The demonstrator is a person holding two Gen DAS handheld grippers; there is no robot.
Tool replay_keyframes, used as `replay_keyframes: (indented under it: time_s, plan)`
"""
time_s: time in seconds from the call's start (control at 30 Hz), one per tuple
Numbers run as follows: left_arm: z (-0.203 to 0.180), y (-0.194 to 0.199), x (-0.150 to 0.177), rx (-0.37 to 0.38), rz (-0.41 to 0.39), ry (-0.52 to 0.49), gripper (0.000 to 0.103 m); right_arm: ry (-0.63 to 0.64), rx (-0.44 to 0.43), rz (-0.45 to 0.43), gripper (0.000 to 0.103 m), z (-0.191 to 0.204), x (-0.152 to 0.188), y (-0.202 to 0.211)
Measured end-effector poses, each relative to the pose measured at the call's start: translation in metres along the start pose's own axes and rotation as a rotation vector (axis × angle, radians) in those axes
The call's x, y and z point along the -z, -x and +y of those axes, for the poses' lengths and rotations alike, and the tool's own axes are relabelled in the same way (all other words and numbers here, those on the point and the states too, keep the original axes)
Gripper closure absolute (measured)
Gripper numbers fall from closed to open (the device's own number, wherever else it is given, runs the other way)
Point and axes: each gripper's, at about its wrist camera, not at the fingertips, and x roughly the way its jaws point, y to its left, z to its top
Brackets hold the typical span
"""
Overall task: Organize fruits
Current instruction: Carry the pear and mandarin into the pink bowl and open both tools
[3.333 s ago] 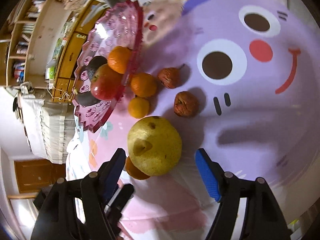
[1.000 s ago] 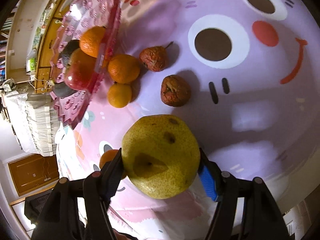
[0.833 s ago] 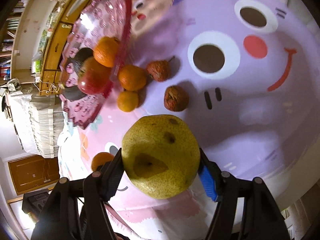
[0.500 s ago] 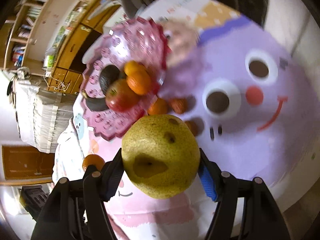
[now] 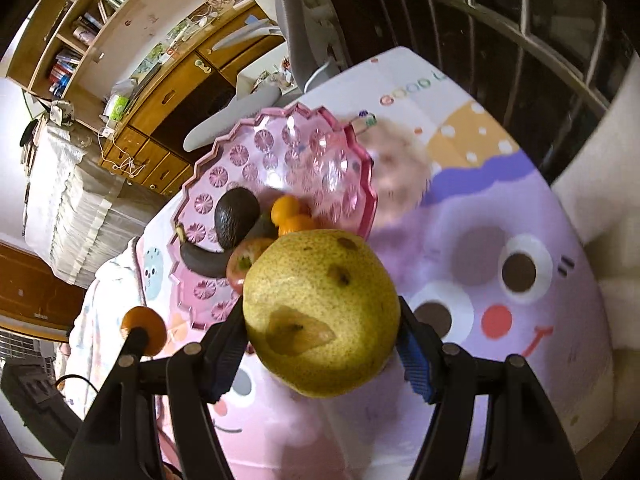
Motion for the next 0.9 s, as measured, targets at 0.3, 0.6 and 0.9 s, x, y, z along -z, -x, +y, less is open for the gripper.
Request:
replay_keyframes:
  time_s: [0.3,0.6,0.9]
  plan:
    - [-0.009,-0.03,-0.002,-0.043,0.017,0.021,0.071,0.124,0.036,-0.024,0.035,0.004,-0.031,-0.026]
    - [-0.013,-0.051,-0.004,-0.076,0.051,0.048,0.07,0.241,0.053,-0.006,0.034,0.01,-0.049,-0.054]
    - [-0.022,-0.053,-0.005,-0.095,0.073,0.052,0.054,0.32,0.015,-0.036,0.033,0.021,-0.055,-0.055]
